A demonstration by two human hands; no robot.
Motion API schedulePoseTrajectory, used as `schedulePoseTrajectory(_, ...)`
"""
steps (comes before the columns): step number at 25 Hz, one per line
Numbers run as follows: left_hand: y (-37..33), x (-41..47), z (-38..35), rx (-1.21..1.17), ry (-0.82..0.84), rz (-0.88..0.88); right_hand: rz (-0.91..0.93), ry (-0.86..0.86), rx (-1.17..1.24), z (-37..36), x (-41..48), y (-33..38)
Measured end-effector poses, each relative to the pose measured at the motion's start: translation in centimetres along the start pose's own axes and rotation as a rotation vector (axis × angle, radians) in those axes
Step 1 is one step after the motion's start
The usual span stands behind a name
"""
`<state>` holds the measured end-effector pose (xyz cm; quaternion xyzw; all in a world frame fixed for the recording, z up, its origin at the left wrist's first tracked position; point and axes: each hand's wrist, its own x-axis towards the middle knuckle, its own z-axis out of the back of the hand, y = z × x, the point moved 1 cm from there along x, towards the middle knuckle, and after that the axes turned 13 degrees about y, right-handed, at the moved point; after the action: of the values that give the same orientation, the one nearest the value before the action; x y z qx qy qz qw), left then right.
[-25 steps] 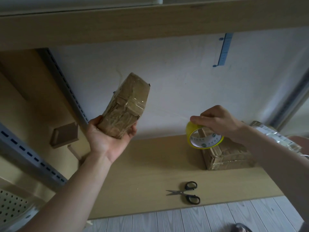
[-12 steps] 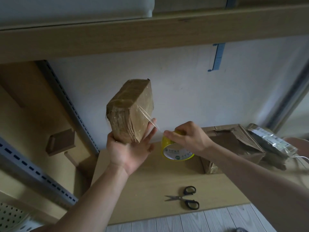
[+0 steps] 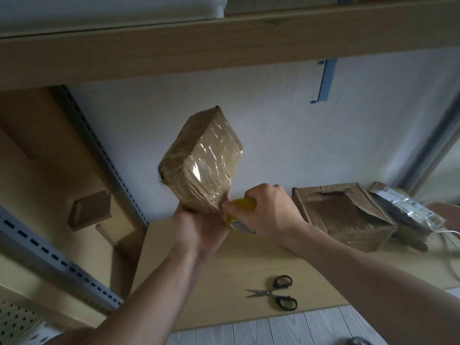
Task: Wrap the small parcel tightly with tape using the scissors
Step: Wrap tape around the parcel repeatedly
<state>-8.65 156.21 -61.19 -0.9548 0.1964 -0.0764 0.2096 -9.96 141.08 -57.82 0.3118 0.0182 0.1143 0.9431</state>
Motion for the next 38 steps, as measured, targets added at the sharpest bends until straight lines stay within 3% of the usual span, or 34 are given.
schedulePoseTrajectory(3,-0.1,0.2,-0.4,0.186,-0.104,-0.015,0.028,-0.065,-0.002,1.0,0.2,-0.8)
schedulePoseTrajectory(5,-0.1,0.1,-0.5,0.262,-0.073,-0.016,0.068,-0.132,0.047,2.3,0.5,-1.6)
schedulePoseTrajectory(8,0.5,-0.6,-0.7,0.305,-0.044,0.066,0.116,-0.152,0.044,3.0,0.5,-1.7)
schedulePoseTrajectory(11,0.9,-1.0,-0.5,0.564,-0.133,0.139,0.111,-0.173,0.013,3.3,0.2,-1.4)
schedulePoseTrajectory(16,0.5,-2.1,-2.8,0.348,-0.01,0.134,0.018,-0.184,-0.021,5.6,-0.2,-0.8)
schedulePoseTrajectory(22,1.4,-1.2,-3.6,0.268,-0.38,0.063,-0.009,-0.086,-0.273,2.4,-1.8,1.1)
schedulePoseTrajectory(25,1.8,-0.5,-3.0,0.285,-0.475,-0.001,-0.046,-0.099,-0.302,1.7,-1.9,1.5)
schedulePoseTrajectory(30,1.4,0.3,-1.6,0.343,-0.512,-0.057,0.016,-0.023,-0.079,1.9,-0.9,-0.1)
schedulePoseTrajectory(35,0.6,0.7,0.3,0.292,-0.568,-0.259,0.041,0.141,0.367,3.7,-0.5,-0.5)
schedulePoseTrajectory(38,1.0,0.5,0.1,0.259,-0.572,-0.268,0.118,0.303,0.683,3.4,-1.9,0.9)
